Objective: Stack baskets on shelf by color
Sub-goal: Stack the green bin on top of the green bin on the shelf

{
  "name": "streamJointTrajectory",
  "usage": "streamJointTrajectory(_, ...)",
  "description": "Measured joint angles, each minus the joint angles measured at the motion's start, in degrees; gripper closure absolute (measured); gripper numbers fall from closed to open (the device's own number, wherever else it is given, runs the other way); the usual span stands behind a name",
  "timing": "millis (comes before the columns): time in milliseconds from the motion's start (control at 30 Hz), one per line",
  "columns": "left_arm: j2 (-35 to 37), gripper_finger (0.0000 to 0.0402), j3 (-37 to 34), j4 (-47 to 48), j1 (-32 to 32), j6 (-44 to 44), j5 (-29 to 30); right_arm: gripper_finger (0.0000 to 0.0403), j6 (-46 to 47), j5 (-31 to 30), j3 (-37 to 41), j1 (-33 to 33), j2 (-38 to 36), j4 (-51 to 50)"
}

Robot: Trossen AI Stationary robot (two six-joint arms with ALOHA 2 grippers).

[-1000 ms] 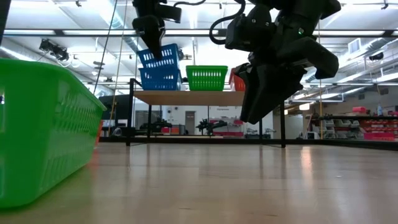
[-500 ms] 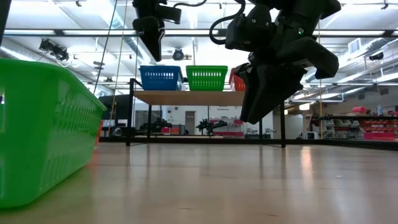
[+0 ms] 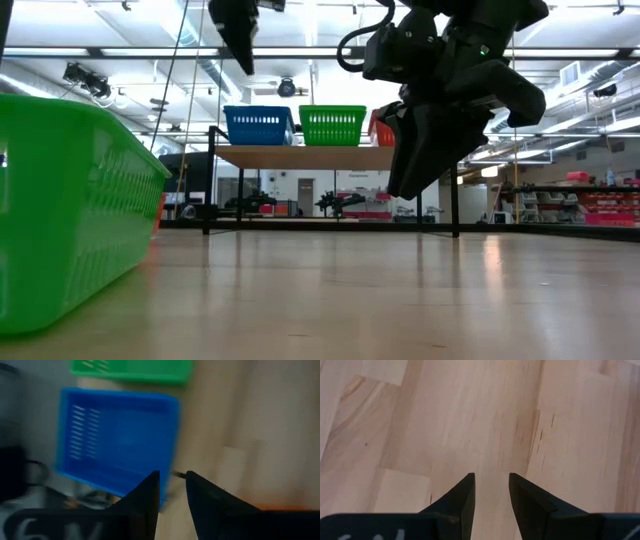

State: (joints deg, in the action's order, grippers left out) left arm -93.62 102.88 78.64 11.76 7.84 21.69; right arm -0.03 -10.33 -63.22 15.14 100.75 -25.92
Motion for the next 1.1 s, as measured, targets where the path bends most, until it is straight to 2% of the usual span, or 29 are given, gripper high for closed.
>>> streamJointTrajectory(100,0.0,0.0298,0.1,5.8,-3.0,-7.9,-5.3,0.0277,0.3,0.0,0.0,0.0,0.0,-0.1)
streamJointTrajectory(200,0.0,0.0298,-0.6,11.7,-7.0,-15.3,-7.6,0.0277,1.0,0.0,0.0,0.1,0.0,-0.2)
streamJointTrajectory(400,1.2,0.0298,-6.0,10.3,-16.1,-26.7,-14.3,0.0277,1.8,1.5,0.0,0.1,0.0,-0.5)
streamJointTrajectory(633,1.0,0.0298,-15.6,7.4,-24.2,-38.2,-14.1,0.0277,2.0,1.6,0.0,0.1,0.0,-1.0)
streamJointTrajectory(800,0.9,0.0298,-21.8,1.1,-28.5,-44.9,-17.5,0.0277,1.9,1.6,0.0,0.1,0.0,-0.9)
streamJointTrajectory(967,0.9,0.0298,-22.0,-13.8,-33.7,-53.1,-20.0,0.0277,1.8,1.6,0.0,0.1,0.0,-1.3)
streamJointTrajectory(1100,0.5,0.0298,-21.9,-23.5,-38.1,-57.9,-19.5,0.0277,2.0,1.3,0.0,0.0,0.0,-3.3)
